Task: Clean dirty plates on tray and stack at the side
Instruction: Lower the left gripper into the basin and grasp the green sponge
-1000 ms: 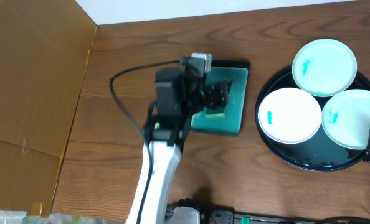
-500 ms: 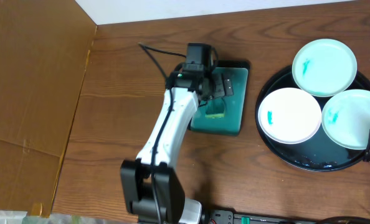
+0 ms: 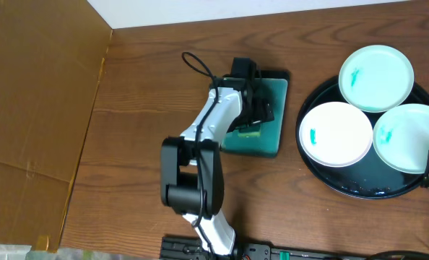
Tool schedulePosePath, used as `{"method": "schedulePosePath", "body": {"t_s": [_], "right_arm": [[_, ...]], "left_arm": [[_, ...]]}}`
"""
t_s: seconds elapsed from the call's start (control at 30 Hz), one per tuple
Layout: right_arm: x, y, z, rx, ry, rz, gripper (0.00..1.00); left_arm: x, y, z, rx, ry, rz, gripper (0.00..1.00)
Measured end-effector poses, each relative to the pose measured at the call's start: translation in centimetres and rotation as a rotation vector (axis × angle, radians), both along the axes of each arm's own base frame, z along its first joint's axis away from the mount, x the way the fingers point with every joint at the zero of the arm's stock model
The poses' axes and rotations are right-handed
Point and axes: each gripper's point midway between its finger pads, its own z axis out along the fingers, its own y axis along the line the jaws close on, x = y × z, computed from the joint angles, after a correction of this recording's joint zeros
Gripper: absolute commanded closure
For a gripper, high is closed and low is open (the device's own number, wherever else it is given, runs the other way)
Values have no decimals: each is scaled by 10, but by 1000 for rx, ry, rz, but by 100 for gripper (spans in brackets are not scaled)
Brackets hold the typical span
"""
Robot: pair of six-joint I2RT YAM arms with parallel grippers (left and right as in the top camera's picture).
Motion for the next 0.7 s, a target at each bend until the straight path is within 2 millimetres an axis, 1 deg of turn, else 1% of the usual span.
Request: {"method": "schedulePosePath", "body": {"t_s": [0.17,0.2,0.27,0.3,0.37,0.43,0.47,0.5,0.57,0.63,0.67,0.7], "right_arm": [[0,0,0,0,0,0,1],[0,0,0,0,0,0,1],[0,0,0,0,0,0,1],[0,0,0,0,0,0,1],[0,0,0,0,0,0,1],[0,0,0,0,0,0,1],[0,0,0,0,0,0,1],[0,0,0,0,0,0,1],[0,0,0,0,0,0,1],[0,0,0,0,0,0,1],[0,0,0,0,0,0,1],[0,0,0,0,0,0,1]], "left_arm": [[-5,1,-19,7,53,-11,0],[-6,1,-22,9,62,-14,5],[-8,1,-30,12,85,-15,16],[-9,0,-34,8,97,-15,24],[-8,0,-34,7,96,-17,45],[-8,-1,-35,4,98,-22,62],[-8,-1,-35,5,98,-23,74],[-8,-1,-35,6,99,-26,81],[-8,0,-35,11,98,-32,91],[-8,1,-35,13,98,-26,92],[-8,1,-35,14,97,-30,91],[-8,1,-35,15,97,-30,41]]}}
